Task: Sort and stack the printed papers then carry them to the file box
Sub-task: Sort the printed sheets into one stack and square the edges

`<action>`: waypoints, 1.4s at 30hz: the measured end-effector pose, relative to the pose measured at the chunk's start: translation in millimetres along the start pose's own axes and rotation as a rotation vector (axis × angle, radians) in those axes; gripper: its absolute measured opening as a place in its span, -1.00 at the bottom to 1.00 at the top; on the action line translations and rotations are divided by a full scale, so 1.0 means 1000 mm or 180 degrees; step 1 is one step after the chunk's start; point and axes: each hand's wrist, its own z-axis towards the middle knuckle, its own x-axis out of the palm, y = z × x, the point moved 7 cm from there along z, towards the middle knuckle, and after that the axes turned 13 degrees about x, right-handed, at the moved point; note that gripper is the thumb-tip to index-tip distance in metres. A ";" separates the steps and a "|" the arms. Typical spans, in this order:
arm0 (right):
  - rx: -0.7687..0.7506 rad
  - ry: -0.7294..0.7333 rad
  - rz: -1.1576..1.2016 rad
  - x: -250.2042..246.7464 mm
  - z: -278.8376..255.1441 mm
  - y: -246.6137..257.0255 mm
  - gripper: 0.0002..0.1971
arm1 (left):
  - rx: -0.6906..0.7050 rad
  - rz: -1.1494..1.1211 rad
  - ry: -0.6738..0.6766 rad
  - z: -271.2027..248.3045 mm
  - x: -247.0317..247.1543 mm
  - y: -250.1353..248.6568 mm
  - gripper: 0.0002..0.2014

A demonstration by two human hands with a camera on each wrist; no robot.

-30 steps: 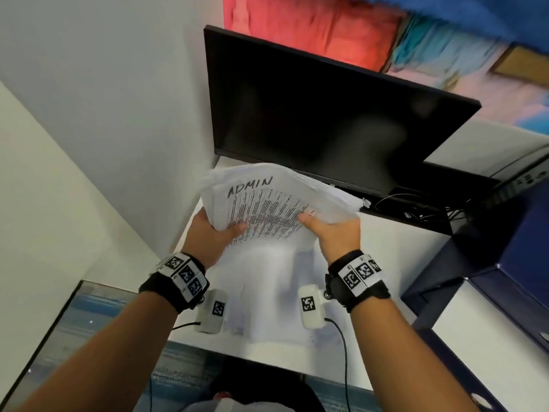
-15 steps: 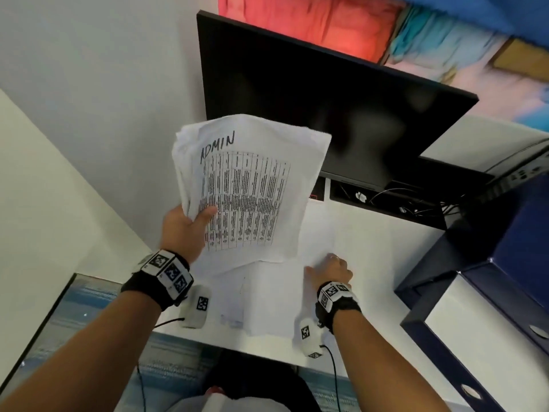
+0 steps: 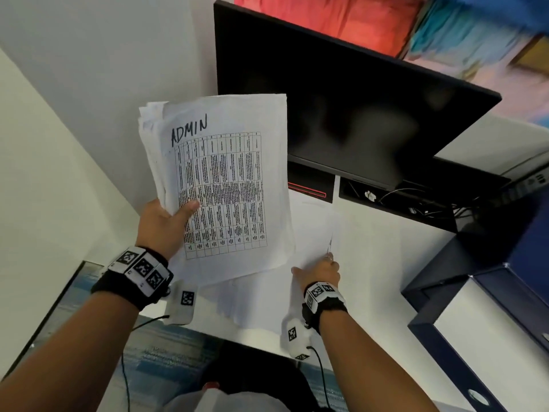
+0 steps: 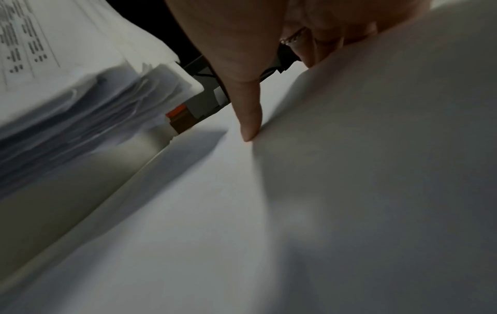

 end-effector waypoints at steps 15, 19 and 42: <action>0.0101 -0.0059 0.0149 0.005 -0.007 0.007 -0.55 | -0.0523 0.0040 0.0127 0.001 0.007 0.045 -0.57; -0.0324 -0.0150 0.0502 -0.022 -0.009 0.006 -0.62 | -0.0699 0.0162 0.0283 0.001 0.007 0.060 -0.43; -0.0934 -0.0032 0.1055 -0.135 -0.026 0.049 -0.76 | -0.0928 0.0493 0.1435 -0.037 0.092 0.080 -0.79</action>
